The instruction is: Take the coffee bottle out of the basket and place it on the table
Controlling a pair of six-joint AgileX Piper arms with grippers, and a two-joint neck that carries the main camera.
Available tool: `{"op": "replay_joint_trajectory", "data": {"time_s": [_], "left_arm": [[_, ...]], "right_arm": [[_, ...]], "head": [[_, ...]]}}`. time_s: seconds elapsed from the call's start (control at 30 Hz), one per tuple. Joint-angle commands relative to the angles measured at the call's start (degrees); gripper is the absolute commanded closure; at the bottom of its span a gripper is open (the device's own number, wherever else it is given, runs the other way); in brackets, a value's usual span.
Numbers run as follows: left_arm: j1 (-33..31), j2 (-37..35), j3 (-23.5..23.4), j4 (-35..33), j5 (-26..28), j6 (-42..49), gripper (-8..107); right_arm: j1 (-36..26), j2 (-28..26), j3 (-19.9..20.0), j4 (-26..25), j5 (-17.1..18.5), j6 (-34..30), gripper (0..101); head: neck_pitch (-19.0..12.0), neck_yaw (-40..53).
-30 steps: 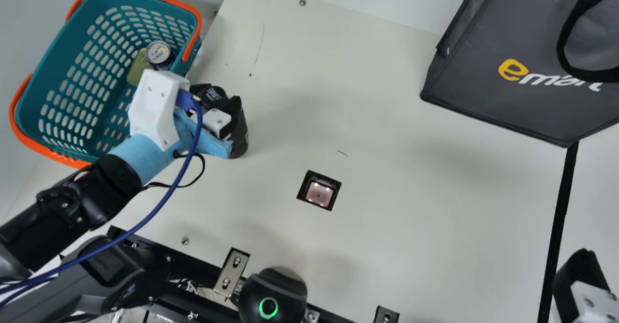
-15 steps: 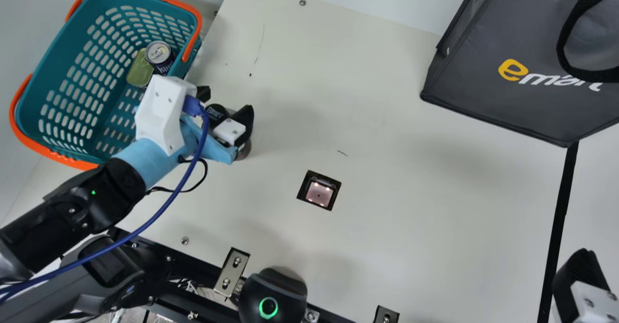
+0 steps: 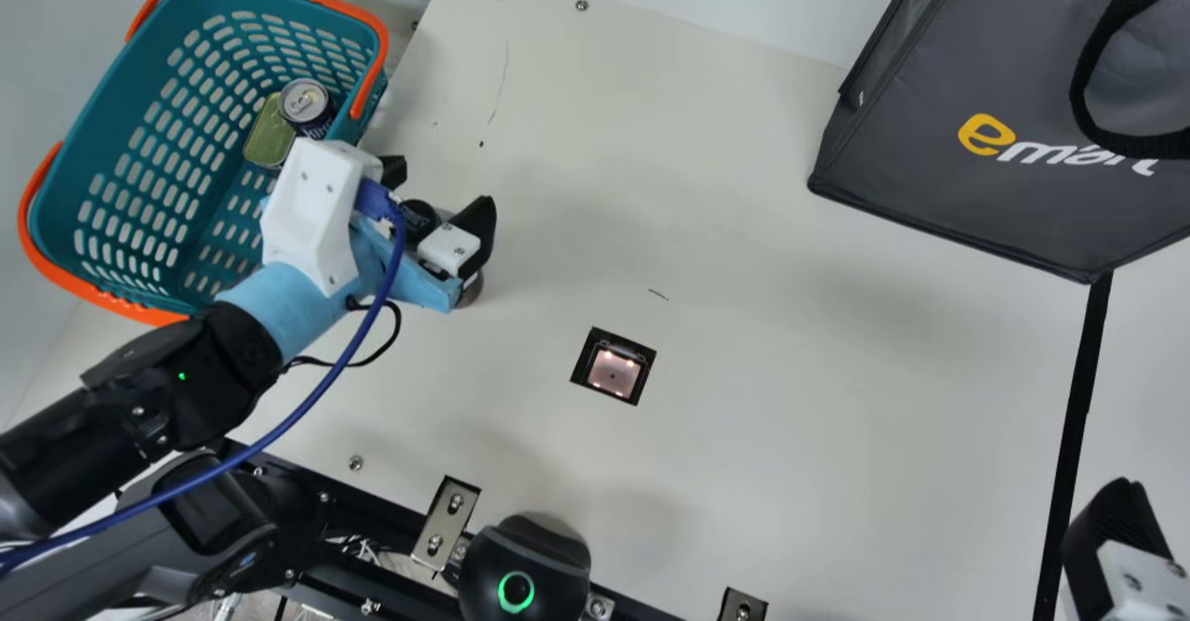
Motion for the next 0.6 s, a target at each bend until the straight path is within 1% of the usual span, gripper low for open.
{"op": "replay_joint_trajectory", "data": {"time_s": [0.0, 0.3, 0.57], "left_arm": [[-0.29, 0.1, -0.69, 0.58, 0.67, -0.5, 9], [-1.49, -0.11, -3.55, 1.71, 3.26, -1.03, 9], [-1.24, -0.8, -5.76, -0.77, 4.69, 2.39, 9]], "right_arm": [[0.0, 0.0, 0.0, 0.0, 0.0, 0.0, 10], [0.0, 0.0, 0.0, 0.0, 0.0, 0.0, 10], [0.0, 0.0, 0.0, 0.0, 0.0, 0.0, 10]], "head": [[-1.48, 0.23], [-1.48, 0.23], [-1.48, 0.23]]}}
